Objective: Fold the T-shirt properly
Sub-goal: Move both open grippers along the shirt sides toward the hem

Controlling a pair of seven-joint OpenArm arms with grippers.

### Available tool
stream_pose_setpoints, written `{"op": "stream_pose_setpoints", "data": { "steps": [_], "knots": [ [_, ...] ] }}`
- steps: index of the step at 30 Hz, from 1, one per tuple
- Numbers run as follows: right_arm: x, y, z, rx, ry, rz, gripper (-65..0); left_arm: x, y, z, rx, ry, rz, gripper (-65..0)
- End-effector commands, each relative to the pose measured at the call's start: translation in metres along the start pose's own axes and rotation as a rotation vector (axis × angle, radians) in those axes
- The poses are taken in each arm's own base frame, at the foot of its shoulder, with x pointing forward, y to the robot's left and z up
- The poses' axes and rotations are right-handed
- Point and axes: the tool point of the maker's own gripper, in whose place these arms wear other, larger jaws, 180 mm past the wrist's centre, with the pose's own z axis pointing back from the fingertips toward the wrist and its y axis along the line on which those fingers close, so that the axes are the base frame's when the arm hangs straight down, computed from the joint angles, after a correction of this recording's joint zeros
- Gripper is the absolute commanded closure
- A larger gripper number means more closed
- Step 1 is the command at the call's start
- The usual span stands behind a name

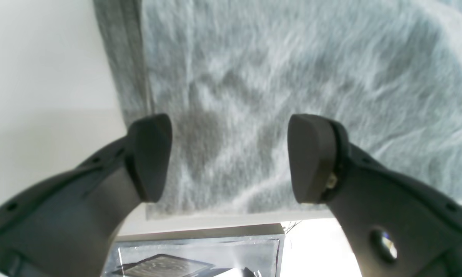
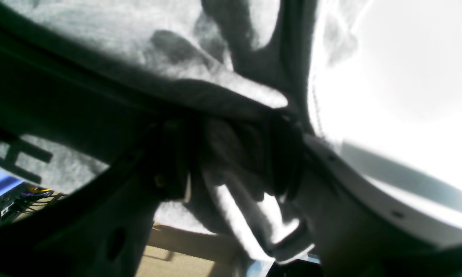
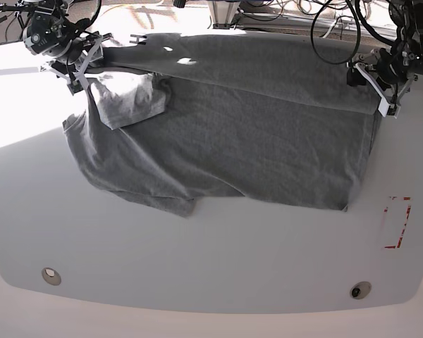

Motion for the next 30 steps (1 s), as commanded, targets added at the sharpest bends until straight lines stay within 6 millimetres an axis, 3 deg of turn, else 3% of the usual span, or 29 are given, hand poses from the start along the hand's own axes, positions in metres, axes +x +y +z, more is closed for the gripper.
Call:
{"op": "stream_pose_setpoints", "data": {
  "steps": [1,9,11,16,21,30],
  "knots": [
    [0.018,-0.010,0.012,-0.059,-0.024,0.045,-32.0,0.025,0.008,0.013,0.029,-0.078,-0.016,-44.7],
    [0.056,-0.029,0.027,-0.132,-0.061,0.081,-50.4,0.072,0.006,0.018,0.030,-0.148,-0.012,-45.0],
    [0.069,-0.033,0.031,-0.151,-0.083,0.088,-52.3,0.083,0.006,0.021,0.033,-0.158,-0.014,-44.7],
    [0.112,-0.054,0.041,-0.211,-0.171,0.091,-52.5,0.124,0.009,0.038,0.051,-0.260,-0.024,-44.7],
    [0.154,-0.073,0.038,-0.218,-0.247,0.049,-52.8,0.164,0.011,0.049,0.049,-0.359,-0.013,-44.7],
    [0.215,-0.117,0.007,-0.183,-0.323,-0.073,-53.1,0.223,0.017,0.048,-0.005,-0.461,0.087,-44.6]
  ]
}}
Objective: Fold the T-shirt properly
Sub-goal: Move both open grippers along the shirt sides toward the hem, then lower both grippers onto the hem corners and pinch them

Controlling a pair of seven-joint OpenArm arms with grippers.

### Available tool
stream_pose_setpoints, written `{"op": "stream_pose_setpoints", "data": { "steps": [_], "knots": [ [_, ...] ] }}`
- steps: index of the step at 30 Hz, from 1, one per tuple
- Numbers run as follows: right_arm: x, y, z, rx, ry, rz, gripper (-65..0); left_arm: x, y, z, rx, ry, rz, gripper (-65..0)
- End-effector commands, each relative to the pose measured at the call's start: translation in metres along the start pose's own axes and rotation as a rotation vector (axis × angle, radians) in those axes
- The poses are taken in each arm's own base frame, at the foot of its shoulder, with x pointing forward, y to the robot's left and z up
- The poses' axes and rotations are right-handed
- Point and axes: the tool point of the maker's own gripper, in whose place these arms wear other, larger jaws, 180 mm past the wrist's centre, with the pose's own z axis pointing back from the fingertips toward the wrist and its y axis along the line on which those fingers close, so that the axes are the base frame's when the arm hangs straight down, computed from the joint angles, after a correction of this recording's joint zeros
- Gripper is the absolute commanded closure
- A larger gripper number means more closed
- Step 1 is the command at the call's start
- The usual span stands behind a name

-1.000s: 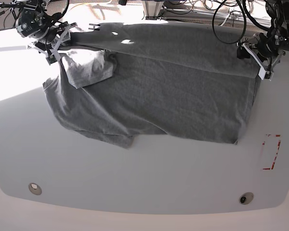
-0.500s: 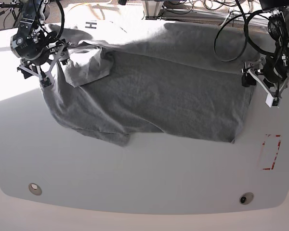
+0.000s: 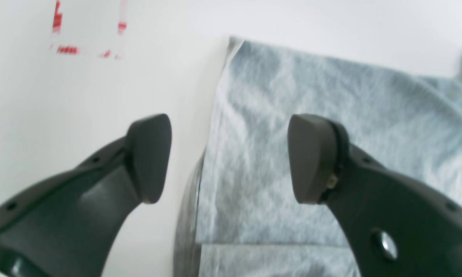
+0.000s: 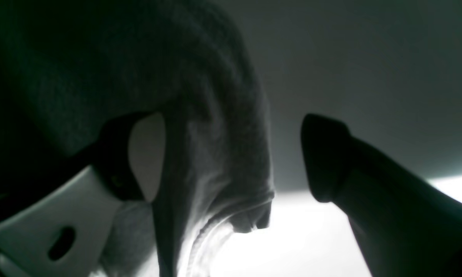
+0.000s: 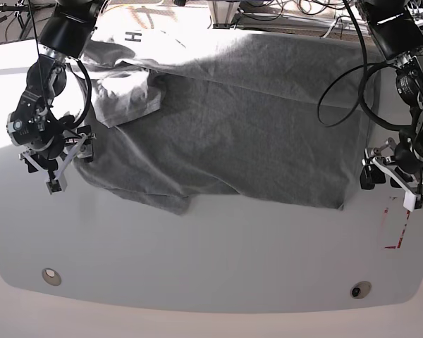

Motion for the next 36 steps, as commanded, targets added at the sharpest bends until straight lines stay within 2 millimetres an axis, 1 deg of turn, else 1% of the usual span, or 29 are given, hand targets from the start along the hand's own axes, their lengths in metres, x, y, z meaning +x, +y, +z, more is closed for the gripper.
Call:
{"op": "stream_pose_setpoints", "data": {
  "steps": [1,7,11,12,15,17,19,22,25,28,31,32,36],
  "knots": [
    [0.032,-0.025,-0.013,-0.035,-0.051,-0.010,-53.1,0.026,0.009,-0.001,0.007,-0.054,0.018,-44.6],
    [0.062,-0.024,-0.055,0.026,-0.087,-0.042,-53.1,0.041,0.014,-0.012,-0.010,-0.062,0.064,-44.6],
    [0.077,-0.022,-0.076,0.077,-0.131,-0.098,-53.0,0.042,0.007,-0.017,-0.029,-0.065,0.081,-44.6],
    [0.078,-0.021,-0.080,0.087,-0.135,-0.110,-52.8,0.042,0.006,-0.018,-0.033,-0.066,0.083,-44.6],
    [0.078,-0.028,-0.087,0.093,-0.141,-0.135,-52.6,0.039,0.004,-0.018,-0.036,-0.063,0.084,-44.6],
    [0.075,-0.029,-0.093,0.102,-0.135,-0.151,-52.6,0.039,0.003,-0.018,-0.038,-0.063,0.085,-44.6],
    [0.070,-0.028,-0.095,0.109,-0.128,-0.162,-52.6,0.035,0.004,-0.020,-0.038,-0.051,0.090,-44.6],
    [0.069,-0.028,-0.095,0.107,-0.127,-0.160,-52.5,0.030,0.004,-0.021,-0.037,-0.049,0.092,-44.6],
    [0.052,-0.025,-0.096,0.106,-0.095,-0.155,-52.5,0.029,0.005,-0.021,-0.032,-0.073,0.092,-44.6],
    [0.041,-0.024,-0.091,0.090,-0.069,-0.128,-52.5,0.026,0.007,-0.023,-0.029,-0.087,0.100,-44.6],
    [0.038,-0.021,-0.085,0.075,-0.062,-0.100,-52.5,0.024,0.009,-0.024,-0.027,-0.090,0.106,-44.6],
    [0.035,-0.012,-0.084,0.080,-0.056,-0.089,-52.5,0.022,0.010,-0.026,-0.027,-0.083,0.110,-44.6],
    [0.037,-0.004,-0.078,0.072,-0.060,-0.062,-52.5,0.018,0.012,-0.029,-0.027,-0.069,0.121,-44.6]
  ]
}}
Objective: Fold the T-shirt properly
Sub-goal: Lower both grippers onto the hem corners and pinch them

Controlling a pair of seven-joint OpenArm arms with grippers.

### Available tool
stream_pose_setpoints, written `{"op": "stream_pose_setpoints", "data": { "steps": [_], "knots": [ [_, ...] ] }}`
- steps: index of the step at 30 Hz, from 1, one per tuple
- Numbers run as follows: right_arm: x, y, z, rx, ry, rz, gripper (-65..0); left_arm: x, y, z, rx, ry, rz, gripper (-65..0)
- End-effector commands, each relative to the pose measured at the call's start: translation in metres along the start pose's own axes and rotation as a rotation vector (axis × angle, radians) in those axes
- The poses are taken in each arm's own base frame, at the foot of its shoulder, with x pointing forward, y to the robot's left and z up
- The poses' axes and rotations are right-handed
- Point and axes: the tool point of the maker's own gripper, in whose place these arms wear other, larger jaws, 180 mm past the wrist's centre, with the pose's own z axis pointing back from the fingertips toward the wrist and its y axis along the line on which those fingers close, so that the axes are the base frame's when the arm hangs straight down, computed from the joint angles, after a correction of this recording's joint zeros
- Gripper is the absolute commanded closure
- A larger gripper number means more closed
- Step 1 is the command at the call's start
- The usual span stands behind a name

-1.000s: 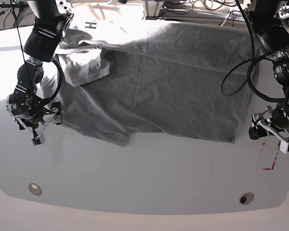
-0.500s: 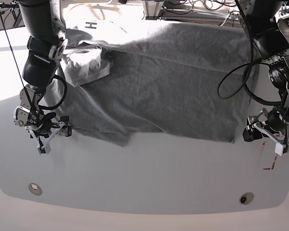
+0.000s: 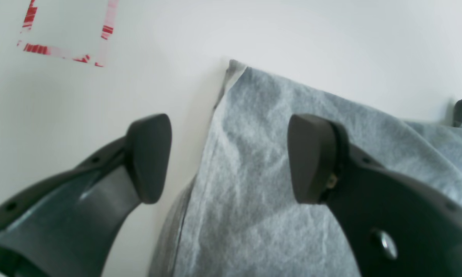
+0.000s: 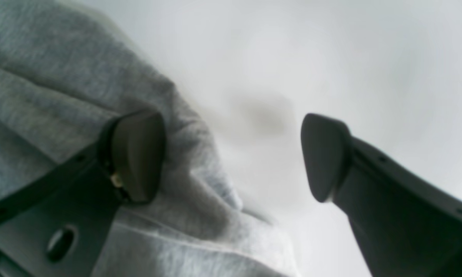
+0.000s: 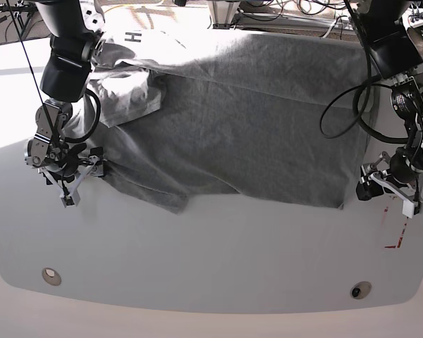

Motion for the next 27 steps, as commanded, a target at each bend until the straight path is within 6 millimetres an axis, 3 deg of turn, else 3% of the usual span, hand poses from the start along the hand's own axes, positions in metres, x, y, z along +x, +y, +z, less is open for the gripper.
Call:
{"op": "stream_pose_setpoints", "data": {
  "steps": [1,10,23,27],
  "knots": [
    [0.029,0.002,0.012,-0.015,-0.085,0.030,-52.5,0.017,0.002,0.004,-0.002,-0.046,-0.006,-44.6],
    [0.021,0.013,0.004,0.017,-0.067,0.011,-52.5,0.013,-0.009,-0.003,-0.023,-0.026,-0.035,-44.6],
    [0.008,0.032,-0.012,0.071,-0.063,-0.028,-52.0,0.021,-0.008,-0.010,-0.032,-0.031,-0.006,-44.6],
    [0.005,0.034,-0.014,0.078,-0.057,-0.032,-43.6,0.024,-0.002,-0.018,-0.032,-0.037,0.026,-44.6]
  ]
}}
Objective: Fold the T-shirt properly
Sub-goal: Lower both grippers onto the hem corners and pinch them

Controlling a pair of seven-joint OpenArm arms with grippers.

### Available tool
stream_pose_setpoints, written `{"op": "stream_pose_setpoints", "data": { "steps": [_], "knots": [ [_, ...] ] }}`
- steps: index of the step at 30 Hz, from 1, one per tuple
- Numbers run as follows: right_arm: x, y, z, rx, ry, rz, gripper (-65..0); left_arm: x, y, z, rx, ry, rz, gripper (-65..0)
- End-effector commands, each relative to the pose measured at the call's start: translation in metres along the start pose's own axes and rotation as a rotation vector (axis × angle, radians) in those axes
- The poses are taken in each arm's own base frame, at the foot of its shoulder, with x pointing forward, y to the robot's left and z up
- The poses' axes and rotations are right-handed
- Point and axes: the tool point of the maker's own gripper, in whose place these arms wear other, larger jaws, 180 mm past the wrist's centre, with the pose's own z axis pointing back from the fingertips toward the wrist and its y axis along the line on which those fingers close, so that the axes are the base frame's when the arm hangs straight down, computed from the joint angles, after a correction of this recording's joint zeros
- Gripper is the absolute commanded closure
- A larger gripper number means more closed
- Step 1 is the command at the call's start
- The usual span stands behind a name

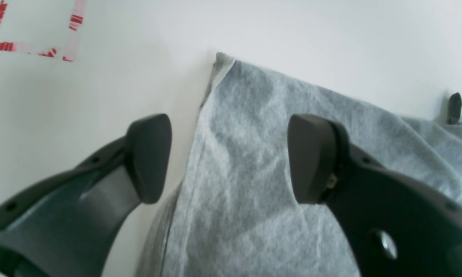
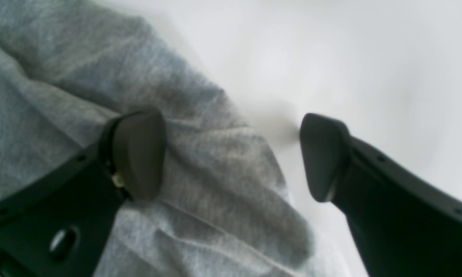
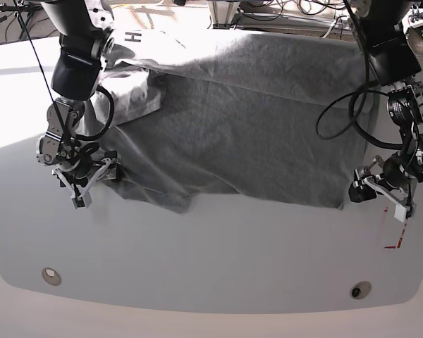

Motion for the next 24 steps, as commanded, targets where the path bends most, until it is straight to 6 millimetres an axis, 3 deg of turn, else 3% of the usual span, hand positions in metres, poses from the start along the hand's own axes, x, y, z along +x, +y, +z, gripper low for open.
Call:
{"op": "stream_pose_setpoints", "data": {
  "steps": [1,5,8,10,20,24],
  "knots": [
    [0.001,0.001,0.000,0.006,0.016,0.006,-38.8,0.028,0.005,0.002,-0.002,-0.089,0.011,-44.7],
    [0.001,0.001,0.000,0.007,0.016,0.007,-20.6,0.025,0.015,-0.007,0.012,-0.102,0.039,-45.0],
    [0.001,0.001,0.000,0.007,0.016,0.007,-6.0,0.035,0.020,-0.014,0.041,-0.132,0.035,-45.3],
    [0.002,0.001,0.000,0.004,0.018,0.010,-0.6,0.033,0.024,-0.023,0.062,-0.111,0.030,-45.3],
    [0.006,0.001,0.001,0.002,0.010,0.013,-0.8,0.021,0.036,-0.061,0.073,-0.067,0.097,-45.3],
    [0.005,0.001,0.001,0.004,0.011,0.014,-0.8,0.010,0.028,-0.080,0.047,-0.029,0.153,-45.3]
  ]
}}
